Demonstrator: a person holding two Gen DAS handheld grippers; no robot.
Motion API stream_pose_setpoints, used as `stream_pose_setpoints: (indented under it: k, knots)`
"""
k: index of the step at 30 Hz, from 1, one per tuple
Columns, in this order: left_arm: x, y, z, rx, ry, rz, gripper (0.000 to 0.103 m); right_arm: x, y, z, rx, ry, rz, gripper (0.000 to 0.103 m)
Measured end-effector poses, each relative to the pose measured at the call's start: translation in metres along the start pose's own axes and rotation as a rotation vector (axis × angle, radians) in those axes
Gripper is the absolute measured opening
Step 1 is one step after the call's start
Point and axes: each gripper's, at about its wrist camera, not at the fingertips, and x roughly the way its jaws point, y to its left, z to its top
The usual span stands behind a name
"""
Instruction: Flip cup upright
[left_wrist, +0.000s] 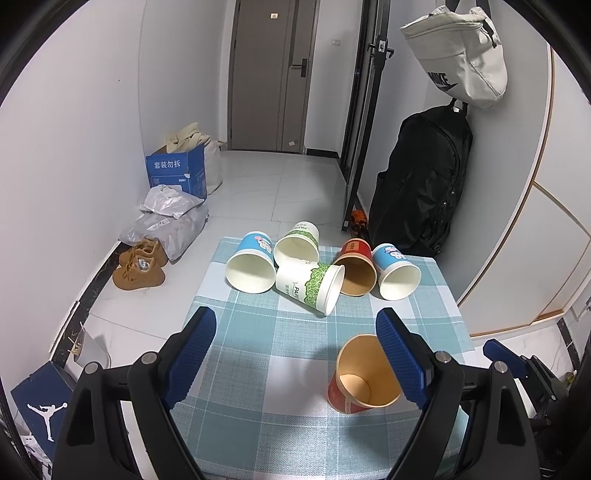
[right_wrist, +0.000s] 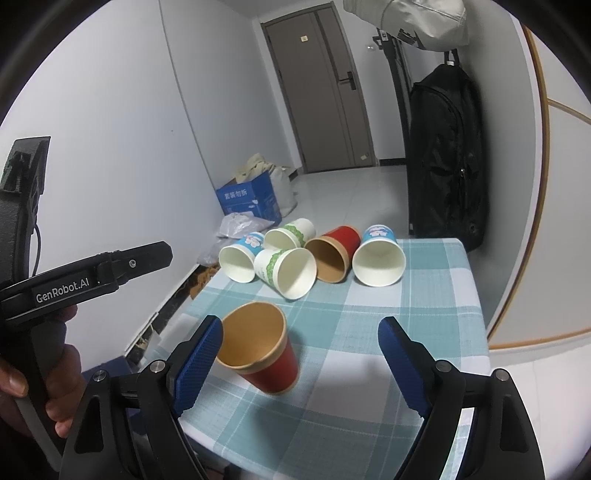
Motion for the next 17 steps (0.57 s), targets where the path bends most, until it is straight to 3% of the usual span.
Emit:
stream_pose_setpoints:
  k: [13, 17]
  knots:
    - [0.002, 0.0016, -0.0014, -0.007, 0.017, -0.009, 0.085, -0.0003, -0.0062, -0.0021, 0.045, 0.008, 0.01, 0.086]
    - [0.0025, 0.0025, -0.0014, -0.011, 0.023, -0.044, 0.085, 0.0012, -0.0059, -0.0025, 0.049, 0.016, 0.016, 0.086]
